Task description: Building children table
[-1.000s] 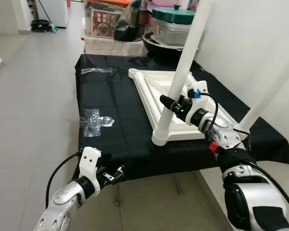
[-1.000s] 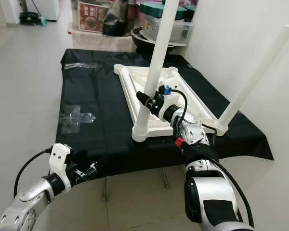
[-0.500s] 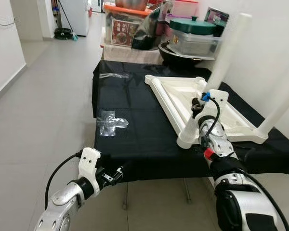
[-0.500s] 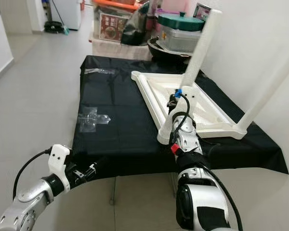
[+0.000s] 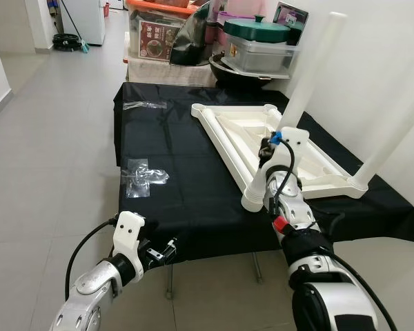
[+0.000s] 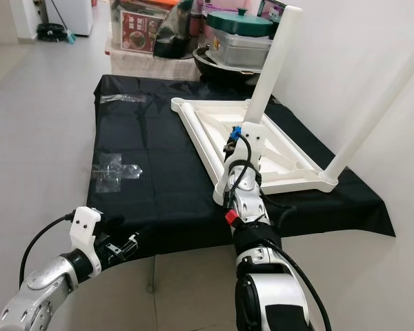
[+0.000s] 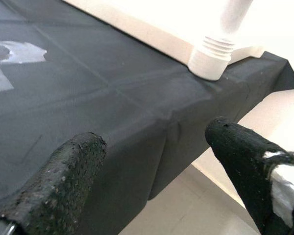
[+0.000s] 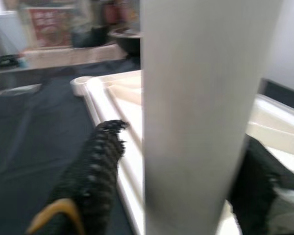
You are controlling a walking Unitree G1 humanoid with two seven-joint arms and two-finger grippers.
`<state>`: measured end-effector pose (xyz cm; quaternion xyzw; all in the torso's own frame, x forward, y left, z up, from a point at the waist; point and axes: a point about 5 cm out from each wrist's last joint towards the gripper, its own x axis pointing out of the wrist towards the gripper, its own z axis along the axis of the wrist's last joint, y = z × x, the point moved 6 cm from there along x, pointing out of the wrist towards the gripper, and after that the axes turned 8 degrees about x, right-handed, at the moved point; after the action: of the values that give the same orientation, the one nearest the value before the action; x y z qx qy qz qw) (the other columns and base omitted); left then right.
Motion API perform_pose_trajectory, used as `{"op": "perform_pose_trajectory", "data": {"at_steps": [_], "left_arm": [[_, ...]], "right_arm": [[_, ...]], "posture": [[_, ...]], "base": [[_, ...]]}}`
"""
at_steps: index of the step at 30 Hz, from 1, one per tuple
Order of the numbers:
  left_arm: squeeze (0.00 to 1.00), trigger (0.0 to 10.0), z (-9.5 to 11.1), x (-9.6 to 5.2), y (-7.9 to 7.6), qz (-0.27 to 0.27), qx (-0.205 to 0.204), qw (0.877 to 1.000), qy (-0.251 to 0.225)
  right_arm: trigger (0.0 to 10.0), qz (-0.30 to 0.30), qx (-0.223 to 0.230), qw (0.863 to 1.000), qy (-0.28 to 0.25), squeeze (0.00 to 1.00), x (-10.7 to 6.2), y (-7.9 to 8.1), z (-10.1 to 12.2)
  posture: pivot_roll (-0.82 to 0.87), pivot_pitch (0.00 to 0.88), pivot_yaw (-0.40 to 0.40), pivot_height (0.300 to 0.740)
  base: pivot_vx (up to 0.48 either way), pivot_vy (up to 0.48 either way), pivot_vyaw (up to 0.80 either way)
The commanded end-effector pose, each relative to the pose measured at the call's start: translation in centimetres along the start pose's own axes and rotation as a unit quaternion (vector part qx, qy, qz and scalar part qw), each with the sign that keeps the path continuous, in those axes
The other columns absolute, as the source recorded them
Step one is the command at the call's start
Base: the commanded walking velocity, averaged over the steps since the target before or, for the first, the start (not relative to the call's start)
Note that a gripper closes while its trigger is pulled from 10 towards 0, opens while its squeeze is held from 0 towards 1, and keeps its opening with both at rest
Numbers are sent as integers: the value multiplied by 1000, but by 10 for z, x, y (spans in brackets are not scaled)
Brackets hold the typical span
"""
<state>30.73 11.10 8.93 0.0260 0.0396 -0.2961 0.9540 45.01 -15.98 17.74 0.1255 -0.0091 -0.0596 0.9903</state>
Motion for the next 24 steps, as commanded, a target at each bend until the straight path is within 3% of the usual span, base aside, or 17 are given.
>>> {"op": "perform_pose_trajectory", "data": {"at_steps": [1, 3, 5, 6, 8, 13, 15, 23, 24], "left_arm": [[0, 10000, -4, 1, -3, -2, 0, 1000, 7], [0, 10000, -4, 1, -3, -2, 0, 1000, 7], [0, 10000, -3, 2, -3, -2, 0, 1000, 6], [0, 10000, -3, 2, -3, -2, 0, 1000, 6], [0, 10000, -3, 2, -2, -2, 1, 1000, 5], [0, 10000, -3, 2, -2, -2, 2, 1000, 6], [0, 10000, -3, 3, -2, -1, 2, 1000, 6], [0, 10000, -3, 2, -2, 0, 1, 1000, 5], [0, 10000, -3, 2, -2, 0, 1, 1000, 6]], "right_arm": [[10000, 91, 4, 996, -5, 0, 2, 15, 9], [10000, 91, 4, 996, -5, 0, 2, 15, 9], [10000, 202, 8, 979, -2, 0, -1, 28, 17], [10000, 202, 8, 979, -2, 0, -1, 28, 17], [10000, 265, -6, 964, 11, 0, -4, 27, 22], [9961, 289, -20, 957, 22, 0, -3, 23, 25], [0, 276, -36, 960, 39, 0, 1, 14, 21], [0, 231, -48, 971, 45, 0, 5, 5, 14], [0, 197, -45, 978, 44, 0, 8, -3, 11]], "posture": [[55, 0, -158, 740], [55, 0, -158, 740], [61, 0, -158, 740], [61, 0, -158, 740], [59, 0, -159, 740], [57, 0, -159, 740], [61, 0, -163, 740], [63, 0, -164, 740], [65, 0, -163, 740]], "base": [[0, 0, 0], [0, 0, 0], [0, 0, 0], [0, 0, 0], [0, 0, 0], [0, 0, 0], [0, 0, 0], [0, 0, 0], [0, 0, 0]]}}
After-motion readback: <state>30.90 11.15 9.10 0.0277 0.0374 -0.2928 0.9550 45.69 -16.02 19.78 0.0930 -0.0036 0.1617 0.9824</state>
